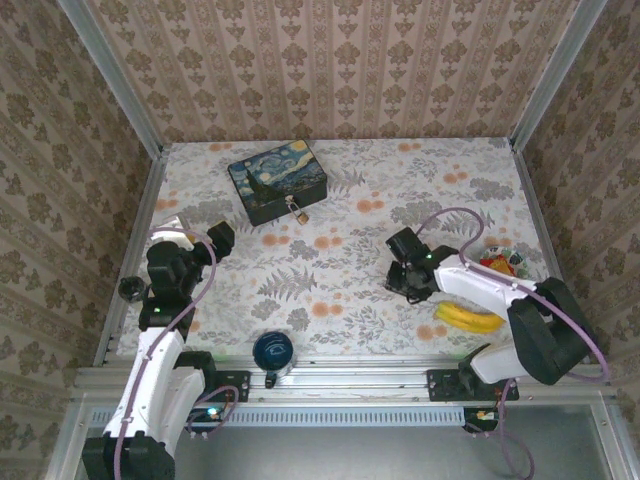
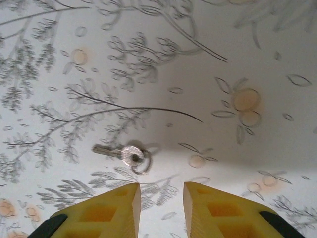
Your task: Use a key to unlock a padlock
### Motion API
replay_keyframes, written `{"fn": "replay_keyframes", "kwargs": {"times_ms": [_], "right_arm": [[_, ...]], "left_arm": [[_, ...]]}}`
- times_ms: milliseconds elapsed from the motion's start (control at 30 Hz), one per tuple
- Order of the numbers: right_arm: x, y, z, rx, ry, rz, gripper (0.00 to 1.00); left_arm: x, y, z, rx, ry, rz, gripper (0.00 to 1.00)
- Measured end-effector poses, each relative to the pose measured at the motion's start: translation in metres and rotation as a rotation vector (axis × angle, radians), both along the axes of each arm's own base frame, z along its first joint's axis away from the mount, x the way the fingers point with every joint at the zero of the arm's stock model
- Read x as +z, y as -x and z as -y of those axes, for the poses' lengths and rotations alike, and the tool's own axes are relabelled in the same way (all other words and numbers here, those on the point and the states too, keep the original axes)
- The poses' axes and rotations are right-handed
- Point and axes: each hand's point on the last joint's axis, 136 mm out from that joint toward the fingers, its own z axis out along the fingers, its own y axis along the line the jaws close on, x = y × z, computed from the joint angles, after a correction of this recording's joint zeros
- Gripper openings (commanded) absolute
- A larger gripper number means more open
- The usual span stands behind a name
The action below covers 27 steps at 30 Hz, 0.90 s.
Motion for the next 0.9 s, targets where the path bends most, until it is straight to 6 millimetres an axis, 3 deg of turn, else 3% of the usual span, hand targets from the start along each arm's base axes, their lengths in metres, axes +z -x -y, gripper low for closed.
{"fn": "replay_keyframes", "kwargs": {"times_ms": [167,333,900], "right_arm": [[-0.004,0.012,0.008,-0.054,-0.019,0.004,0.33],[-0.010,0.016,0.010,-0.110,-0.038,-0.002,0.28],[-0.016,0.001,-0.002,-0.140,-0.095,0.032,0.27]], "left_arm": [[-0.001,0.000,0.000,0.000,0.000,-0.003,1.00],[-0.001,0.000,0.000,0.000,0.000,-0.003,1.00],[0.001,-0.002,0.000,0.000,0.000,0.008,1.00]]}}
